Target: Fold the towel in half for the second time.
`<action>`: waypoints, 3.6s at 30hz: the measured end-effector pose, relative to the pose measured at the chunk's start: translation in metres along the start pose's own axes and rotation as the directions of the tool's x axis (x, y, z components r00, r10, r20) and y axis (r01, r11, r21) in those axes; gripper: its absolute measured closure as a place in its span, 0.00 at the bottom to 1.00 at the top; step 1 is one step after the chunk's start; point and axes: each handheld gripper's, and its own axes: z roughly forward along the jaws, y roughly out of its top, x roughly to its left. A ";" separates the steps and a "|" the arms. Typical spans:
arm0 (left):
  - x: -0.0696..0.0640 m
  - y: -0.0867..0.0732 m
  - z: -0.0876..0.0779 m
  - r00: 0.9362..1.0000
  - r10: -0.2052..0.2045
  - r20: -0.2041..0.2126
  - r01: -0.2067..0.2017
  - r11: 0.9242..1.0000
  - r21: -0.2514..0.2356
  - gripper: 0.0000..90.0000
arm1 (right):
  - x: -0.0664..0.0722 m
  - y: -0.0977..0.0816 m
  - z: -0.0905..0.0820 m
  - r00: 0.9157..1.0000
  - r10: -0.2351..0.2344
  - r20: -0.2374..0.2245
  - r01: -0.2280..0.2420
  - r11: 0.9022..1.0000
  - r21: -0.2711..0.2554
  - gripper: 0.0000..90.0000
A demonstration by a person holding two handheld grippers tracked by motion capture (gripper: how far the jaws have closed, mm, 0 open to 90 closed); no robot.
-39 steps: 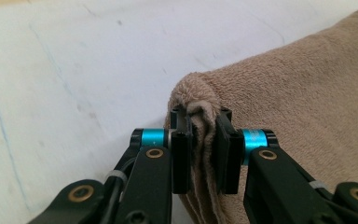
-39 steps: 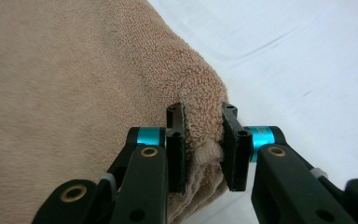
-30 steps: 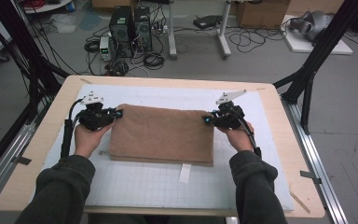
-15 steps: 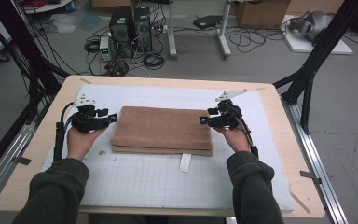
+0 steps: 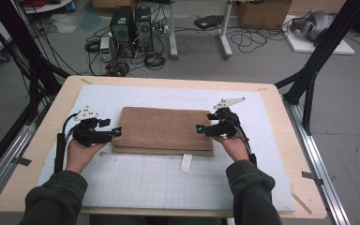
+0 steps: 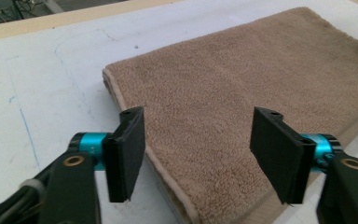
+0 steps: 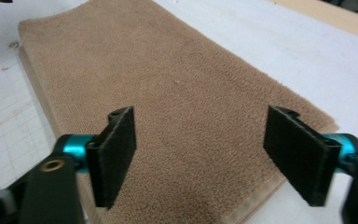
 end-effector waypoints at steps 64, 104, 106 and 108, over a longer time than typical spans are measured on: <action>-0.014 -0.023 -0.035 0.999 0.021 0.047 -0.020 1.000 -0.007 0.07 | 0.030 -0.045 -0.047 0.999 -0.042 0.007 0.042 0.996 -0.078 0.13; -0.032 -0.065 -0.074 0.998 0.022 0.066 -0.020 1.000 -0.023 0.07 | 0.047 -0.106 -0.089 0.999 0.010 0.038 -0.005 0.992 -0.124 0.13; -0.034 -0.067 -0.076 0.997 0.032 0.064 -0.030 0.999 -0.019 0.07 | 0.048 -0.108 -0.091 0.999 0.012 0.039 -0.007 0.992 -0.125 0.13; -0.035 -0.069 -0.077 0.997 0.039 0.060 -0.038 0.999 -0.016 0.07 | 0.049 -0.111 -0.093 0.999 0.013 0.040 -0.008 0.992 -0.126 0.13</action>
